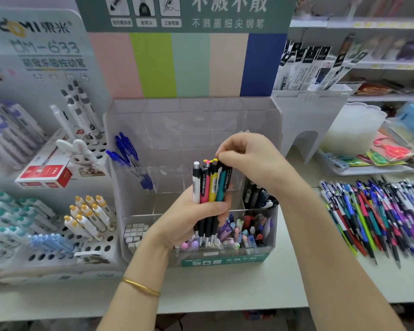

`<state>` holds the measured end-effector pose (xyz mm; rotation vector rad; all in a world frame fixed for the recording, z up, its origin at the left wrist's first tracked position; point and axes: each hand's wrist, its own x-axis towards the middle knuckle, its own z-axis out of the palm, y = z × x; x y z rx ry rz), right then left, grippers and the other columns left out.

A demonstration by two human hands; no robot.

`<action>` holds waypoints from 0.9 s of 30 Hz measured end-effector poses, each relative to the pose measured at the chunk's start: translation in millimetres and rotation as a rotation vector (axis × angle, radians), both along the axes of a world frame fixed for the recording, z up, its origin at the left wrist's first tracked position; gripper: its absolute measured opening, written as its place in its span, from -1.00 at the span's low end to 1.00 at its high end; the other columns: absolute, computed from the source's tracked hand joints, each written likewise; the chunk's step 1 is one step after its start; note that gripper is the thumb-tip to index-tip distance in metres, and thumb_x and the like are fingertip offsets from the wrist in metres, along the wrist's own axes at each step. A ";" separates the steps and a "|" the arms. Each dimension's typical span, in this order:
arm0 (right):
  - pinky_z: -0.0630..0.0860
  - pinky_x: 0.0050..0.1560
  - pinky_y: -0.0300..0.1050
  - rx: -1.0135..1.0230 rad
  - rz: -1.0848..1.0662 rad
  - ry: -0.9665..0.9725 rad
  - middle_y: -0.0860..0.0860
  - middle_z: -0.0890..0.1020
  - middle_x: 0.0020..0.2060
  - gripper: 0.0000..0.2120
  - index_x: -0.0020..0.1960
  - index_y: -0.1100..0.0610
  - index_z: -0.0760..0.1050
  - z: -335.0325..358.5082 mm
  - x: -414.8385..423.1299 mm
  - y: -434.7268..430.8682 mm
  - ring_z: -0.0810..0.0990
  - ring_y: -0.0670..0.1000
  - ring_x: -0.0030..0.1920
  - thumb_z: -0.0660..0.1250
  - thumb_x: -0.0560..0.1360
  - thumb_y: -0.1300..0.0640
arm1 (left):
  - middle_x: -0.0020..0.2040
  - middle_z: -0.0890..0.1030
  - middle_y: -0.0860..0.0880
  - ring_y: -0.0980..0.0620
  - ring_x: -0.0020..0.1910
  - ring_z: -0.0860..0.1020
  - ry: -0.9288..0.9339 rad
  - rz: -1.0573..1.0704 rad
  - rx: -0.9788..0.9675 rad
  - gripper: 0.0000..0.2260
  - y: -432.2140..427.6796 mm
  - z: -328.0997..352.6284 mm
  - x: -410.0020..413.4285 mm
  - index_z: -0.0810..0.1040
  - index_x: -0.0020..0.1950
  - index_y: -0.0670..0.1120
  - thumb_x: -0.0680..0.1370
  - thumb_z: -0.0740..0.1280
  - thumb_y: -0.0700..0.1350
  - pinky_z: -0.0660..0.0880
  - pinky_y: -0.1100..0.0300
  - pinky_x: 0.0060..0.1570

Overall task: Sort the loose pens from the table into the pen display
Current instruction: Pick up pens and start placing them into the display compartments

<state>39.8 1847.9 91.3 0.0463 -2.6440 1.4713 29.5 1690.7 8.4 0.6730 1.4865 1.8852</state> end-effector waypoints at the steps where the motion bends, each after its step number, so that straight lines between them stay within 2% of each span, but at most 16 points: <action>1: 0.45 -0.25 -0.45 -0.034 -0.050 0.029 -0.11 0.59 -0.29 -0.84 -0.21 0.04 0.55 0.0 -4.2 0.9 0.51 -0.22 -0.29 0.29 0.50 0.23 | -0.23 0.47 -0.08 0.03 -0.30 0.44 -0.015 -0.021 0.005 -0.58 -0.9 0.0 0.2 0.41 0.19 -0.26 0.40 0.42 -0.15 0.46 0.16 -0.22; 4: 0.35 -0.42 -0.39 -0.212 -0.191 0.078 -0.04 0.59 -0.27 -0.86 -0.16 0.07 0.49 2.2 -15.2 3.9 0.44 -0.18 -0.37 0.24 0.54 0.22 | -0.22 0.46 -0.06 0.04 -0.30 0.44 -0.065 -0.066 0.032 -0.62 -3.1 0.4 1.0 0.41 0.20 -0.22 0.42 0.40 -0.18 0.47 0.18 -0.22; 6: 0.29 -0.54 -0.34 -0.379 -0.127 -0.001 0.05 0.65 -0.19 -0.95 -0.08 0.11 0.46 0.1 -15.6 3.3 0.42 -0.14 -0.44 0.25 0.56 0.20 | -0.23 0.47 -0.04 0.04 -0.30 0.44 -0.079 -0.079 0.026 -0.61 -3.8 2.4 0.8 0.40 0.20 -0.22 0.43 0.40 -0.19 0.47 0.18 -0.22; 9: 0.29 -0.57 -0.28 -0.416 0.031 -0.080 0.09 0.60 -0.23 -0.94 0.01 0.20 0.52 -6.8 -14.3 2.5 0.39 -0.12 -0.48 0.32 0.53 0.26 | -0.23 0.48 -0.02 0.04 -0.29 0.45 -0.113 -0.088 0.004 -0.60 -4.7 6.0 -0.1 0.40 0.21 -0.22 0.43 0.40 -0.19 0.47 0.16 -0.21; 11: 0.30 -0.57 -0.30 -0.515 -0.036 0.069 0.09 0.58 -0.26 -0.95 -0.05 0.18 0.49 -2.1 -17.6 4.3 0.40 -0.12 -0.48 0.28 0.55 0.29 | -0.23 0.49 -0.02 0.04 -0.29 0.45 -0.132 -0.058 -0.039 -0.60 -7.2 7.7 -2.4 0.42 0.22 -0.21 0.42 0.42 -0.18 0.47 0.14 -0.21; 13: 0.33 -0.54 -0.33 -0.589 -0.163 0.274 0.12 0.57 -0.25 -0.93 -0.07 0.14 0.39 10.0 -20.9 8.9 0.43 -0.12 -0.47 0.24 0.59 0.24 | -0.24 0.49 -0.02 0.04 -0.30 0.46 -0.117 0.024 -0.127 -0.60 -9.7 8.0 -5.3 0.41 0.24 -0.21 0.44 0.40 -0.20 0.47 0.14 -0.21; 15: 0.38 -0.46 -0.35 -0.490 -0.177 0.378 0.16 0.54 -0.23 -0.93 -0.05 0.16 0.37 21.0 -19.9 9.7 0.48 -0.14 -0.44 0.26 0.58 0.23 | -0.26 0.50 -0.04 0.04 -0.31 0.47 -0.082 0.129 -0.226 -0.62 -10.7 9.4 -7.4 0.39 0.23 -0.21 0.45 0.38 -0.21 0.47 0.14 -0.23; 16: 0.42 -0.42 -0.34 -0.400 -0.138 0.366 0.15 0.53 -0.24 -0.92 -0.04 0.21 0.40 23.5 -18.3 7.1 0.50 -0.15 -0.42 0.31 0.55 0.25 | -0.27 0.51 -0.05 0.04 -0.32 0.48 -0.058 0.184 -0.269 -0.67 -10.2 10.7 -8.4 0.39 0.21 -0.20 0.49 0.37 -0.22 0.48 0.14 -0.22; 18: 0.52 -0.30 -0.30 -0.229 -0.005 0.204 0.09 0.58 -0.26 -0.87 -0.03 0.30 0.51 21.0 -16.3 -4.2 0.55 -0.13 -0.36 0.41 0.46 0.27 | -0.26 0.52 -0.08 0.05 -0.31 0.50 -0.016 0.282 -0.326 -0.75 -7.7 15.3 -10.5 0.38 0.17 -0.16 0.54 0.33 -0.26 0.47 0.14 -0.20; 20: 0.59 -0.15 -0.25 -0.121 0.115 0.030 0.07 0.66 -0.23 -0.83 -0.03 0.25 0.58 12.3 -15.2 -18.3 0.63 -0.08 -0.27 0.48 0.40 0.25 | -0.24 0.53 -0.11 0.07 -0.33 0.52 0.021 0.346 -0.330 -0.79 -4.8 21.3 -12.6 0.39 0.14 -0.12 0.54 0.31 -0.29 0.48 0.19 -0.24; 22: 0.62 -0.09 -0.12 -0.080 0.133 0.068 0.06 0.67 -0.23 -0.85 -0.08 0.20 0.60 7.0 -16.6 -28.9 0.66 -0.01 -0.20 0.50 0.37 0.24 | -0.27 0.54 -0.10 0.10 -0.38 0.53 0.071 0.375 -0.333 -0.79 -4.9 27.2 -14.7 0.41 0.10 -0.11 0.53 0.31 -0.32 0.50 0.25 -0.30; 24: 0.60 -0.22 -0.13 -0.090 0.132 0.139 0.08 0.64 -0.30 -0.90 -0.16 0.22 0.59 10.5 -21.8 -35.0 0.62 -0.02 -0.29 0.49 0.38 0.25 | -0.34 0.54 -0.07 0.09 -0.40 0.52 0.104 0.376 -0.332 -0.80 -8.6 35.3 -17.1 0.42 0.02 -0.11 0.50 0.31 -0.35 0.52 0.25 -0.30; 26: 0.42 -0.45 -0.35 -0.109 0.166 0.158 0.04 0.56 -0.39 -0.90 -0.17 0.25 0.55 19.9 -29.0 -41.9 0.51 -0.17 -0.45 0.46 0.42 0.25 | -0.37 0.53 -0.06 0.06 -0.39 0.51 0.111 0.385 -0.315 -0.82 -16.8 42.9 -22.4 0.43 -0.02 -0.11 0.49 0.32 -0.36 0.52 0.21 -0.29; 27: 0.33 -0.49 -0.41 -0.122 0.171 0.173 0.00 0.53 -0.40 -0.90 -0.17 0.25 0.53 26.6 -33.9 -45.2 0.47 -0.20 -0.50 0.44 0.44 0.25 | -0.37 0.53 -0.05 0.05 -0.38 0.51 0.091 0.387 -0.299 -0.81 -23.2 45.6 -25.6 0.43 0.01 -0.12 0.49 0.34 -0.34 0.52 0.18 -0.28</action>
